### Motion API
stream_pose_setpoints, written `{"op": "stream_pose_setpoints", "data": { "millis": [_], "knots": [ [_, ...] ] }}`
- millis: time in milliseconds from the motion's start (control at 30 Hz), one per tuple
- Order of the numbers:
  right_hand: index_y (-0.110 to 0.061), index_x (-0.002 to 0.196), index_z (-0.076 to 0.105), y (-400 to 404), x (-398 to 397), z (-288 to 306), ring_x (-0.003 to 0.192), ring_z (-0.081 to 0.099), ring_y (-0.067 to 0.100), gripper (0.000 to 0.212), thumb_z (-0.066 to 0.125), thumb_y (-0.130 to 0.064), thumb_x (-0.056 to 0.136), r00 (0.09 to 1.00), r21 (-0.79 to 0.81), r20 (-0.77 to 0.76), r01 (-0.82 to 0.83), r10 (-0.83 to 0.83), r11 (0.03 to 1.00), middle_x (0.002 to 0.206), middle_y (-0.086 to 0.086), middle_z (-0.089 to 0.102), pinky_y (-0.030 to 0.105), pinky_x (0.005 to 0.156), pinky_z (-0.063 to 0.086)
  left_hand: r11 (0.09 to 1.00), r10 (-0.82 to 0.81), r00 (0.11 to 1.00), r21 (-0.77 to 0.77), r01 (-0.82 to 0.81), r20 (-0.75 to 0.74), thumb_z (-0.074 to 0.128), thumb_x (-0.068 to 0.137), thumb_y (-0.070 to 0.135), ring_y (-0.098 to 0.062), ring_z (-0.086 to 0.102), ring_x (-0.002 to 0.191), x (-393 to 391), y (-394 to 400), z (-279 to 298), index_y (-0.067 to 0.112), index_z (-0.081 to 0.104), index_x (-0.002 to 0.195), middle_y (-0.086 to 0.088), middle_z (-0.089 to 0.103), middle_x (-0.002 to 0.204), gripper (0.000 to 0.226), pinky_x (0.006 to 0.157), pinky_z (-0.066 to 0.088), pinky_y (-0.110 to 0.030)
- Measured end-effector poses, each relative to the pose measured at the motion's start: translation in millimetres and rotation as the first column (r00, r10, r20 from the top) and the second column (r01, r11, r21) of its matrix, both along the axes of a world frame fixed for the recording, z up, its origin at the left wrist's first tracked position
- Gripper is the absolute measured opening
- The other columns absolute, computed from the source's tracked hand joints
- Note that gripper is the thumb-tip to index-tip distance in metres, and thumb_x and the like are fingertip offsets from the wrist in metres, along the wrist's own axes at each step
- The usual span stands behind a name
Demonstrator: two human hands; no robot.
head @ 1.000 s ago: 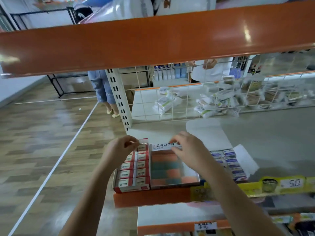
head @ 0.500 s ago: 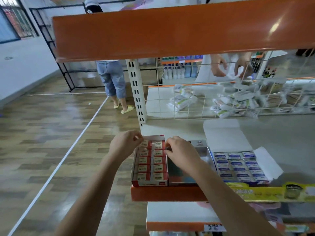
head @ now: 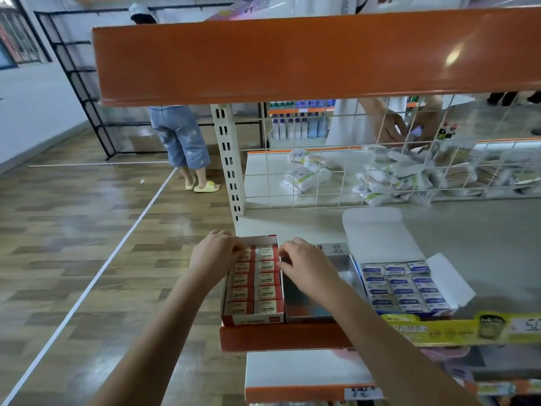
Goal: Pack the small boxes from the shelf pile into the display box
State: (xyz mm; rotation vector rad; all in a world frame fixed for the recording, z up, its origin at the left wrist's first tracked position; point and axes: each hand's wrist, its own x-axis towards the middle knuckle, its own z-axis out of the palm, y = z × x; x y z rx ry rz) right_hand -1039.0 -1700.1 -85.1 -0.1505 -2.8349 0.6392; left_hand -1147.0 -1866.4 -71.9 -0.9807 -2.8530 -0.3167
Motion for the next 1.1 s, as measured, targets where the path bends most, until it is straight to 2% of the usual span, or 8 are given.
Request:
{"op": "stream_pose_setpoints", "data": {
  "millis": [100, 233, 433, 633, 733, 867, 1000, 1100],
  "knots": [
    [-0.017, 0.112, 0.058, 2, 2, 8, 0.091, 0.058, 0.012, 0.023, 0.053, -0.028, 0.093, 0.999, 0.015, -0.007, -0.033, 0.033, 0.999, 0.106, -0.003, 0.057, 0.023, 0.077, 0.049, 1.0, 0.009, 0.999, -0.003, -0.009, -0.033, 0.054, 0.092, 0.033, -0.01, 0.053, 0.095, 4, 7, 6, 0.024, 0.07, 0.091, 0.009, 0.061, 0.092, 0.018, 0.065, 0.04, -0.022],
    [-0.019, 0.114, 0.058, 22, 10, 30, 0.1, 0.055, 0.014, 0.023, 0.052, -0.025, 0.093, 0.998, 0.047, -0.06, -0.009, 0.012, 0.999, 0.114, -0.004, 0.056, 0.026, 0.081, 0.045, 0.996, -0.081, 0.989, 0.017, 0.083, -0.122, 0.049, 0.094, 0.037, -0.016, 0.058, 0.096, 17, 40, 25, 0.022, 0.069, 0.098, 0.005, 0.066, 0.099, 0.026, 0.081, 0.048, -0.029],
    [-0.017, 0.124, 0.054, 99, 52, 65, 0.121, 0.041, 0.021, 0.034, 0.055, -0.029, 0.092, 0.988, 0.239, 0.076, 0.11, -0.131, 0.965, 0.125, 0.004, 0.051, 0.034, 0.094, 0.039, 0.946, -0.317, 0.945, 0.045, 0.321, -0.086, 0.047, 0.093, 0.041, -0.021, 0.054, 0.105, 57, 136, 58, 0.027, 0.065, 0.106, 0.001, 0.063, 0.107, 0.027, 0.082, 0.043, -0.033],
    [-0.019, 0.125, 0.055, 190, 143, 74, 0.122, 0.042, 0.024, 0.035, 0.055, -0.028, 0.092, 0.935, 0.228, 0.117, 0.302, -0.334, 0.925, 0.126, 0.007, 0.052, 0.037, 0.102, 0.036, 0.821, -0.57, 0.821, 0.055, 0.569, 0.025, 0.051, 0.091, 0.044, -0.02, 0.06, 0.098, 121, 249, 78, 0.023, 0.063, 0.11, -0.001, 0.066, 0.104, 0.031, 0.084, 0.05, -0.037],
    [-0.017, 0.124, 0.057, 237, 196, 73, 0.121, 0.045, 0.025, 0.035, 0.058, -0.026, 0.09, 0.895, 0.21, 0.105, 0.407, -0.434, 0.889, 0.125, 0.009, 0.054, 0.034, 0.102, 0.036, 0.755, -0.654, 0.753, 0.005, 0.656, 0.071, 0.053, 0.09, 0.044, -0.023, 0.059, 0.103, 162, 308, 78, 0.02, 0.061, 0.115, -0.005, 0.063, 0.112, 0.035, 0.088, 0.048, -0.038],
    [-0.015, 0.126, 0.054, 301, 267, 67, 0.118, 0.048, 0.027, 0.037, 0.057, -0.026, 0.091, 0.819, 0.216, 0.166, 0.513, -0.549, 0.831, 0.125, 0.011, 0.053, 0.033, 0.098, 0.037, 0.73, -0.675, 0.734, -0.081, 0.679, 0.072, 0.053, 0.09, 0.046, -0.027, 0.05, 0.113, 230, 387, 69, 0.021, 0.058, 0.119, -0.007, 0.057, 0.12, 0.039, 0.096, 0.04, -0.038],
    [-0.013, 0.129, 0.051, 358, 331, 64, 0.12, 0.046, 0.027, 0.039, 0.055, -0.024, 0.092, 0.758, 0.177, 0.183, 0.601, -0.626, 0.779, 0.129, 0.011, 0.05, 0.036, 0.1, 0.039, 0.73, -0.673, 0.737, -0.102, 0.676, 0.069, 0.051, 0.089, 0.048, -0.027, 0.045, 0.118, 288, 458, 57, 0.023, 0.055, 0.119, -0.006, 0.055, 0.124, 0.039, 0.094, 0.033, -0.038],
    [-0.012, 0.129, 0.051, 405, 376, 62, 0.114, 0.051, 0.027, 0.038, 0.054, -0.022, 0.092, 0.714, 0.185, 0.189, 0.648, -0.674, 0.739, 0.128, 0.012, 0.051, 0.034, 0.094, 0.043, 0.704, -0.693, 0.715, -0.124, 0.699, 0.092, 0.049, 0.089, 0.051, -0.027, 0.044, 0.12, 330, 513, 47, 0.024, 0.052, 0.123, -0.006, 0.051, 0.128, 0.043, 0.094, 0.035, -0.038]
  ]
}}
